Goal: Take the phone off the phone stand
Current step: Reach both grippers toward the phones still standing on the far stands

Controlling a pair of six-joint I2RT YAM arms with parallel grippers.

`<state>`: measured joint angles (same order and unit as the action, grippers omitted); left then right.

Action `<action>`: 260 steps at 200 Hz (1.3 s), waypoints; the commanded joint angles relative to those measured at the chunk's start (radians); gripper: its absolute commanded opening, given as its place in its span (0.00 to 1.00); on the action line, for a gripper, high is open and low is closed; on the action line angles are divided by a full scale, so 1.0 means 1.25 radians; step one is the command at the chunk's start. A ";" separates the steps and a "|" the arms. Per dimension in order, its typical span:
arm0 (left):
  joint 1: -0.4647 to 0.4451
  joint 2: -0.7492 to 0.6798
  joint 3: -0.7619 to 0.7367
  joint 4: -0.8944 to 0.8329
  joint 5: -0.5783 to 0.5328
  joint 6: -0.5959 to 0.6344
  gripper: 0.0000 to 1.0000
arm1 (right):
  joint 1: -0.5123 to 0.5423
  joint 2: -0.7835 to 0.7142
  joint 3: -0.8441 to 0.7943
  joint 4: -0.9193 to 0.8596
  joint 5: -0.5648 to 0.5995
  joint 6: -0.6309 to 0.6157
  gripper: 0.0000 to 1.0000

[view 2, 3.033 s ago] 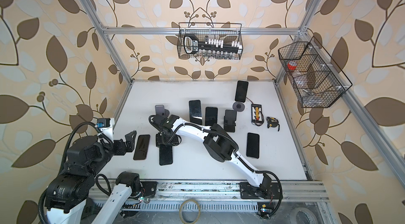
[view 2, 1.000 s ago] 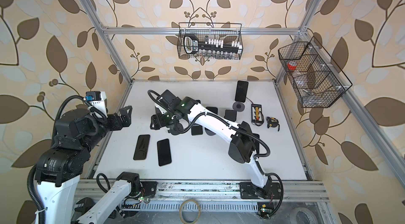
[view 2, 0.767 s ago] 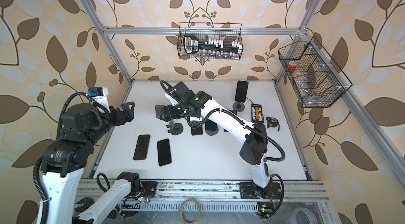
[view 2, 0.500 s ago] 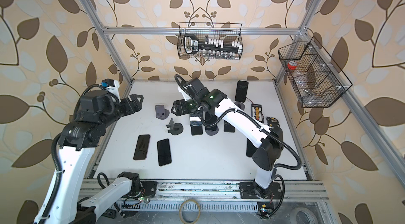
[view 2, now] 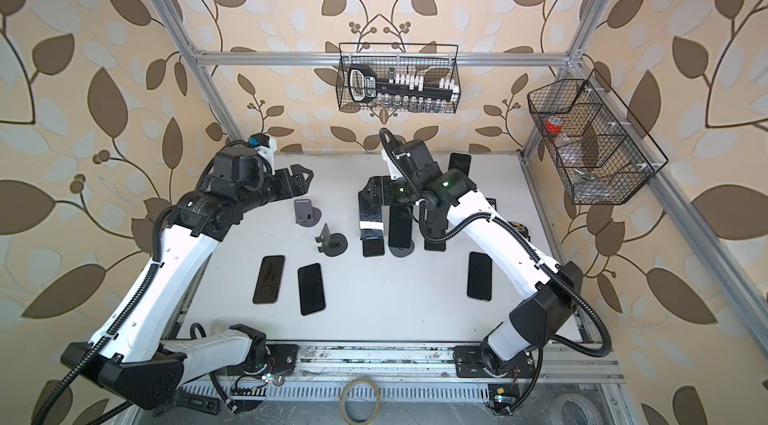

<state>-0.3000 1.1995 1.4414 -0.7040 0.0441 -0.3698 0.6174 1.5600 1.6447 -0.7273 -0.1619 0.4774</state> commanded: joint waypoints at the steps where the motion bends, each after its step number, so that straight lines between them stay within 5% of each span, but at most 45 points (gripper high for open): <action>1: -0.031 0.021 0.044 0.042 -0.016 0.007 0.88 | -0.008 -0.027 -0.023 0.008 0.021 -0.005 0.82; 121: -0.224 0.171 0.102 0.023 -0.064 0.002 0.89 | -0.050 -0.127 -0.139 0.027 -0.013 -0.022 0.83; 260: -0.314 0.365 0.182 0.002 -0.201 -0.008 0.92 | -0.128 -0.203 -0.205 0.033 0.020 0.002 0.83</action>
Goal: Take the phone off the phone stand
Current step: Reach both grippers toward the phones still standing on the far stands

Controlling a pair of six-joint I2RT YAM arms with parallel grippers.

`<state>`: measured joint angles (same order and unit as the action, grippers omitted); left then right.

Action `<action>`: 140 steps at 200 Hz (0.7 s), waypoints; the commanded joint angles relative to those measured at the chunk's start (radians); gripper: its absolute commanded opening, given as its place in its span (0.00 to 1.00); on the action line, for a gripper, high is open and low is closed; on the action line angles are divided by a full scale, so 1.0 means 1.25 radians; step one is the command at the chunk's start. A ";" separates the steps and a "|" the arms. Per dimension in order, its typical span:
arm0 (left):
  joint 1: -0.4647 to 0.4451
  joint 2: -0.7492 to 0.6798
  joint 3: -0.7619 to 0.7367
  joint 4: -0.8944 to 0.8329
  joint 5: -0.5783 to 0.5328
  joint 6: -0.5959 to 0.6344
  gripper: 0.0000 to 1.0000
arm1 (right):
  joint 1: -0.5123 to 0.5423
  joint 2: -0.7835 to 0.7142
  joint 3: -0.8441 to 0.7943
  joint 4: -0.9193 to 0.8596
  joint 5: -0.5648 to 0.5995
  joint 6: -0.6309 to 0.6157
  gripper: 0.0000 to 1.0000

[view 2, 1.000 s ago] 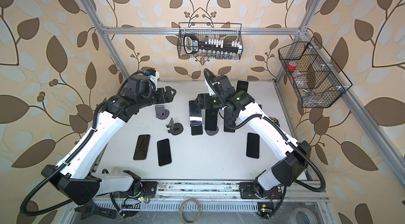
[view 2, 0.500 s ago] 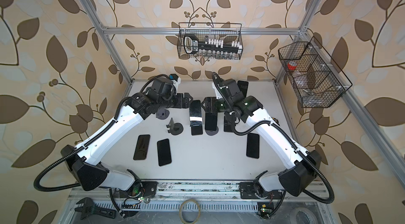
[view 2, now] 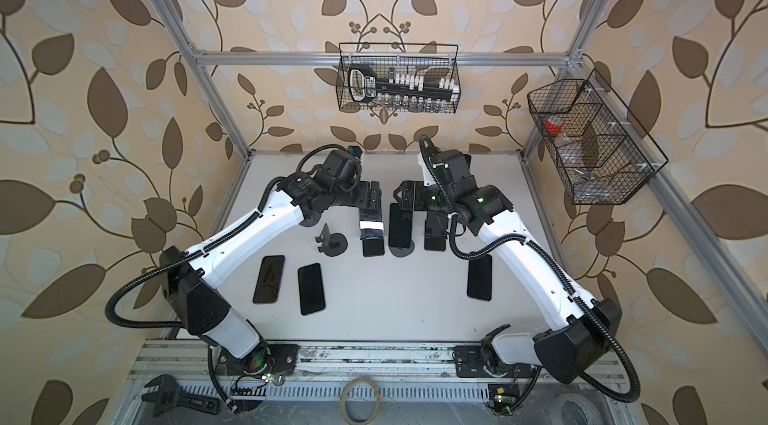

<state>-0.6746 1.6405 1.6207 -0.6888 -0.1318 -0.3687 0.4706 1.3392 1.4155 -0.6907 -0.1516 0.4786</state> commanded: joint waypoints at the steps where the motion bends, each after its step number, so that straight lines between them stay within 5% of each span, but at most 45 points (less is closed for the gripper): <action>1: -0.015 0.014 0.039 -0.010 -0.061 -0.011 0.92 | -0.012 -0.027 -0.022 0.003 0.012 0.001 0.83; 17: -0.023 0.032 0.045 -0.009 -0.072 -0.022 0.99 | -0.020 -0.032 -0.027 0.003 0.014 -0.002 0.83; 140: -0.066 0.077 0.041 -0.039 -0.146 -0.119 0.99 | -0.026 -0.168 -0.149 -0.007 0.021 0.095 0.84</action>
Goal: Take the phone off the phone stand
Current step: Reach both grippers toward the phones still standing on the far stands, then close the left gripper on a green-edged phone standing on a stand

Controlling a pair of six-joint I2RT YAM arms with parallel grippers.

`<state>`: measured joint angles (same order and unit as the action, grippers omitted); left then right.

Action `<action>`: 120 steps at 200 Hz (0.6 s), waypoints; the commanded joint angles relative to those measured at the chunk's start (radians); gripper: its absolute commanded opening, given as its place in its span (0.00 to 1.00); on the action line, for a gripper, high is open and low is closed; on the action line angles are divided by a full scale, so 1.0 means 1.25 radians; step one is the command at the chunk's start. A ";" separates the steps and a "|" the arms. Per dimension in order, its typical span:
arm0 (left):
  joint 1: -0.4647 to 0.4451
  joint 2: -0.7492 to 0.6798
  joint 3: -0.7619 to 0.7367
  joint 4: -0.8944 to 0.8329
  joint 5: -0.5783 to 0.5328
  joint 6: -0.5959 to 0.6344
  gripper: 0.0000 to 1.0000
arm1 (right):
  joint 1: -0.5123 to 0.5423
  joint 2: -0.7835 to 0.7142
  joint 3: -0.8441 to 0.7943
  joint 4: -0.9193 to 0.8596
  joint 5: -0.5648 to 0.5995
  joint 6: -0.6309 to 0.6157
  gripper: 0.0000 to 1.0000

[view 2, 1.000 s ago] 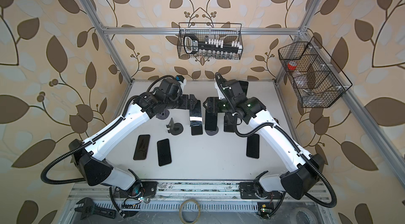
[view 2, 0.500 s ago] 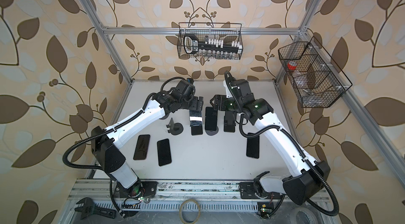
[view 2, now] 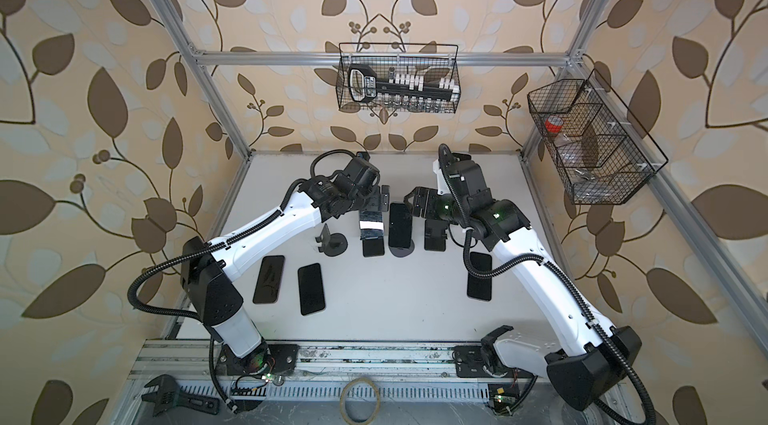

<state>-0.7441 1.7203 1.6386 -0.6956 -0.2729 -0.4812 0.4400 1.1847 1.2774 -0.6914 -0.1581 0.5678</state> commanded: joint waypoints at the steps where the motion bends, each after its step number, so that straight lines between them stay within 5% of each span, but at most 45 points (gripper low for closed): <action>1: -0.011 0.014 0.027 -0.034 -0.033 -0.030 0.99 | -0.002 -0.045 -0.040 -0.006 0.029 0.023 0.84; 120: -0.010 0.077 0.038 -0.044 -0.076 -0.020 0.99 | -0.001 -0.128 -0.135 0.034 0.028 0.045 0.84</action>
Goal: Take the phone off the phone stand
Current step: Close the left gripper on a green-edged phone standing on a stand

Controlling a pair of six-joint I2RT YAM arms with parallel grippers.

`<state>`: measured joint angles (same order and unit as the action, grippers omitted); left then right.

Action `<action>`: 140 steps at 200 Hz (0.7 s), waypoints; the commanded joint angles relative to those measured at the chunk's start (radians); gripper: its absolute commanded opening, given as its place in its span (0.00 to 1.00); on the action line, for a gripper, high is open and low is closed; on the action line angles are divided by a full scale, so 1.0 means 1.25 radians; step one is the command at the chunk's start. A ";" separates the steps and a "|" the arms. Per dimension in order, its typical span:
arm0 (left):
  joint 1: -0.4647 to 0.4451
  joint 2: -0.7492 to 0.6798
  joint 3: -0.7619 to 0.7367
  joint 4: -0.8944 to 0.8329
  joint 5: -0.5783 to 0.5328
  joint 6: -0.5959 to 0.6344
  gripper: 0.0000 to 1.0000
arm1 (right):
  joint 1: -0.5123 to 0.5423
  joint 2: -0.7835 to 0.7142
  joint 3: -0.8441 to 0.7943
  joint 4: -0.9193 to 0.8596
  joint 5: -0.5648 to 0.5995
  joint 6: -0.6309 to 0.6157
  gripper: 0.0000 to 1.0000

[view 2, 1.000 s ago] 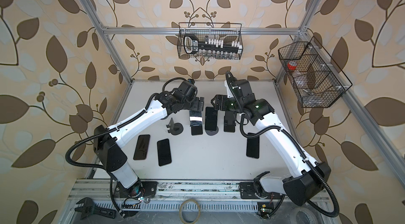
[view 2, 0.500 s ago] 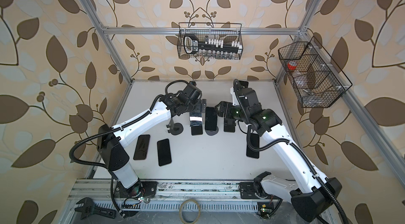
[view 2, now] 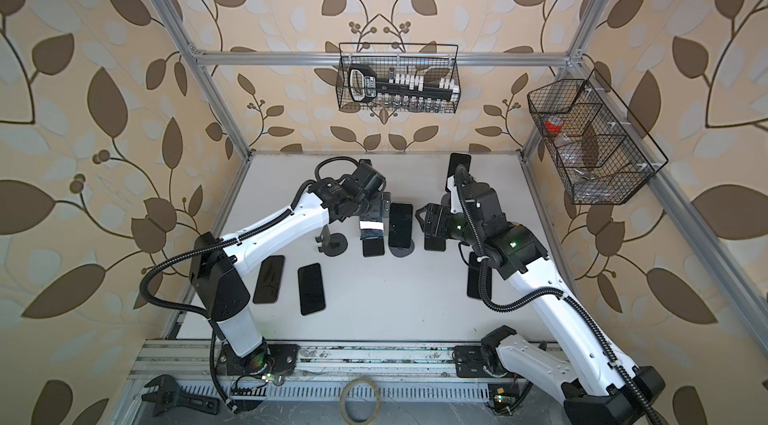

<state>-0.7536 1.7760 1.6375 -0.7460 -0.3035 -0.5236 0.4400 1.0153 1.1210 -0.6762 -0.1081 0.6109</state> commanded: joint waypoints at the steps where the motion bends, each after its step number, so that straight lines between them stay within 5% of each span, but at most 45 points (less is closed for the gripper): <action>1: -0.002 0.034 0.039 -0.002 -0.051 0.016 0.99 | -0.002 0.009 -0.010 0.022 -0.013 0.010 0.84; 140: 0.024 0.093 0.081 0.021 -0.062 -0.014 0.99 | -0.002 0.009 -0.008 0.028 0.002 -0.002 0.84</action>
<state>-0.7368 1.8874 1.6932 -0.7277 -0.3344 -0.5049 0.4400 1.0389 1.1206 -0.6586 -0.1192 0.6132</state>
